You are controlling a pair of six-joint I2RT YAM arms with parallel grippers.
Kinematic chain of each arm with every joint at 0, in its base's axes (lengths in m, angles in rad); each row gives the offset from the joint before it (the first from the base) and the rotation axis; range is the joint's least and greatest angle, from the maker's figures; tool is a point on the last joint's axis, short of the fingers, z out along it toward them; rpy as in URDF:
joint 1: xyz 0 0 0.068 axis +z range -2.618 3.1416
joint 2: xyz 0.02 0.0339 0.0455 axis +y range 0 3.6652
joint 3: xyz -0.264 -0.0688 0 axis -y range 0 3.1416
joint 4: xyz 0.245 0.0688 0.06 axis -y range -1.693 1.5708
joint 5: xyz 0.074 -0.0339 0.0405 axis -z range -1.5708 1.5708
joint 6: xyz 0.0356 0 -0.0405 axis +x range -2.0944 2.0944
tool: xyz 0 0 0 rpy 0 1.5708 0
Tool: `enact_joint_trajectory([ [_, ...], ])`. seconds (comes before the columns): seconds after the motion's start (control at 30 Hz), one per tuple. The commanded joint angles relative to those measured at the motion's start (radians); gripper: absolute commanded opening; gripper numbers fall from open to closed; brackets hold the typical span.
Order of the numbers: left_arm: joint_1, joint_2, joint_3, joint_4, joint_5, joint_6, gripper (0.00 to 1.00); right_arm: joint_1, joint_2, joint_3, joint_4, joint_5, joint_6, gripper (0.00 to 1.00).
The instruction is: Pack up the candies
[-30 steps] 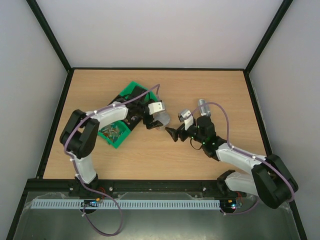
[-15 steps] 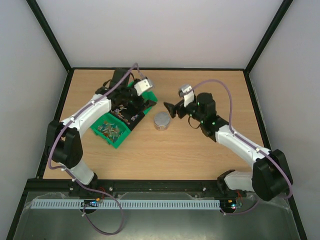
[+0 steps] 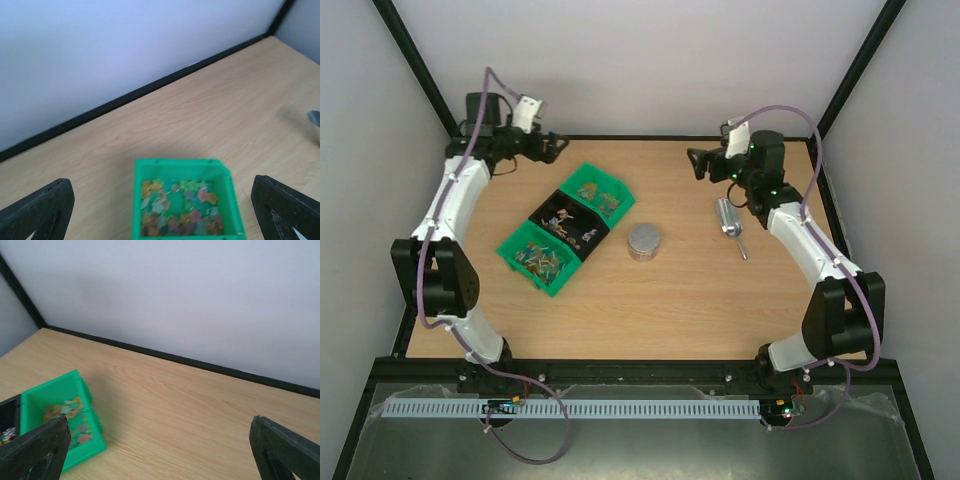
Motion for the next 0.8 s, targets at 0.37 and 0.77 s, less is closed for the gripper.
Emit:
enact_joint_trajectory([
  [0.37, 0.321, 0.186, 0.149, -0.227, -0.134, -0.142, 0.99, -0.368, 0.062, -0.019, -0.195, -0.136, 0.007, 0.99],
  [0.77, 0.345, 0.137, -0.121, -0.171, -0.28, -0.214, 1.0, -0.46, 0.058, -0.176, -0.209, -0.145, -0.001, 0.99],
])
